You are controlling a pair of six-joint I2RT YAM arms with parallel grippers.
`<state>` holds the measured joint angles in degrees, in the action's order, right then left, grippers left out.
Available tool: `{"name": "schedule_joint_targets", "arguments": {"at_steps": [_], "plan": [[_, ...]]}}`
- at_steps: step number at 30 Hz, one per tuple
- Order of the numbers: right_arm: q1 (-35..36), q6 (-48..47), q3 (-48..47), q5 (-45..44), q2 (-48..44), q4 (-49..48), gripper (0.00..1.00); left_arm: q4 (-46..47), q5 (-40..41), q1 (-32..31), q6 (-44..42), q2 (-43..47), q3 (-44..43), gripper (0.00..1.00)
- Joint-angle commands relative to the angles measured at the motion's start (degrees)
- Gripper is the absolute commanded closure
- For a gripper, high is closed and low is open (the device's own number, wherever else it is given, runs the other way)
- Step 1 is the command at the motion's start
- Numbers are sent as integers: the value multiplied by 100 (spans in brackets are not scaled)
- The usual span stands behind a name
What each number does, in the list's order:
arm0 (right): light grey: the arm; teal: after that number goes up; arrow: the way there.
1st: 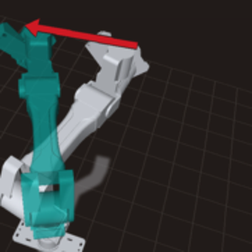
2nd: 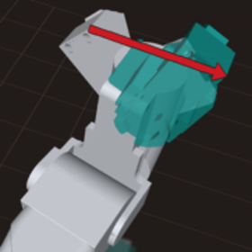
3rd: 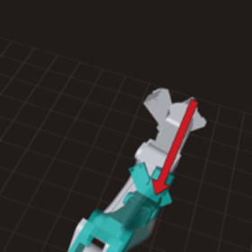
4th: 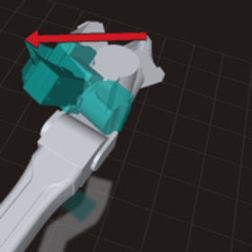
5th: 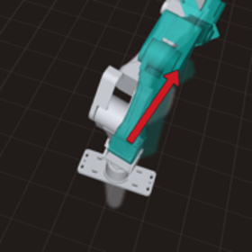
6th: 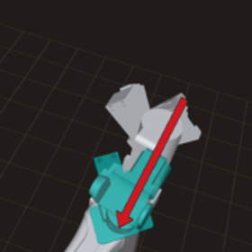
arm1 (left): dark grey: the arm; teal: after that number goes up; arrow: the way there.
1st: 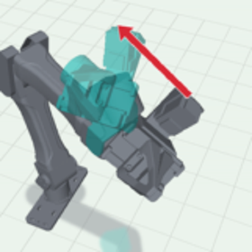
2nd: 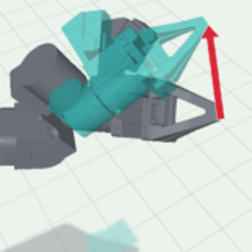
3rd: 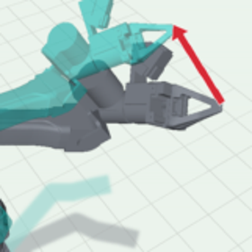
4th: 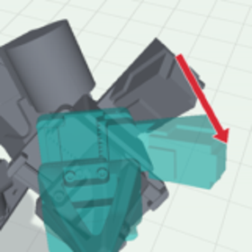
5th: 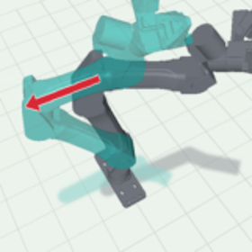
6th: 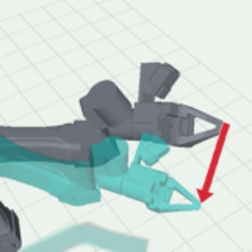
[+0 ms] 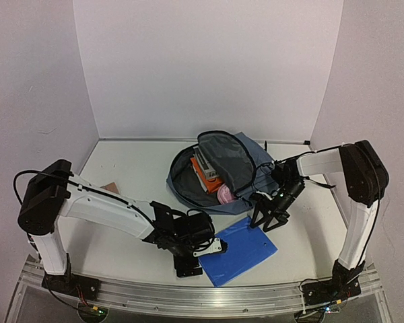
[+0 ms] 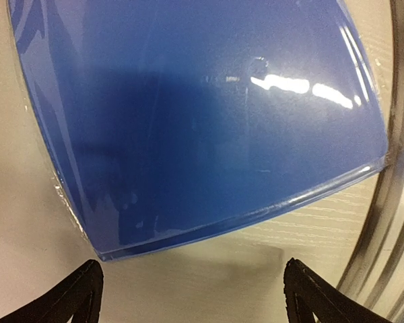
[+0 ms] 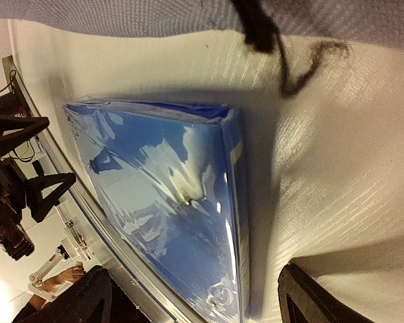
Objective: Pack the student bag
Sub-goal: Pick up the files from the center of the board.
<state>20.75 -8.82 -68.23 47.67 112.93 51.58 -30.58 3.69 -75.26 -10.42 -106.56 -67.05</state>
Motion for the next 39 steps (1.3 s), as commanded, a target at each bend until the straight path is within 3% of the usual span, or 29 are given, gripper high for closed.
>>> {"name": "schedule_joint_targets", "arguments": {"at_steps": [1,12,20,28,34,39], "plan": [[-33,148,73,-160,330,-168,17,33,281,27,-171,-300,-217,7],[149,-718,156,1006,298,-252,27,371,246,36,-31,-784,-354,12],[300,-1311,146,1748,172,-1,48,391,264,40,63,-959,-485,13],[355,-1723,-65,1783,104,546,67,358,294,36,117,-981,-476,13],[334,-1828,-254,1561,-340,1082,99,190,493,39,345,-765,-383,11],[96,-1662,-419,1420,-878,1234,100,26,879,40,588,12,-199,2]]}}
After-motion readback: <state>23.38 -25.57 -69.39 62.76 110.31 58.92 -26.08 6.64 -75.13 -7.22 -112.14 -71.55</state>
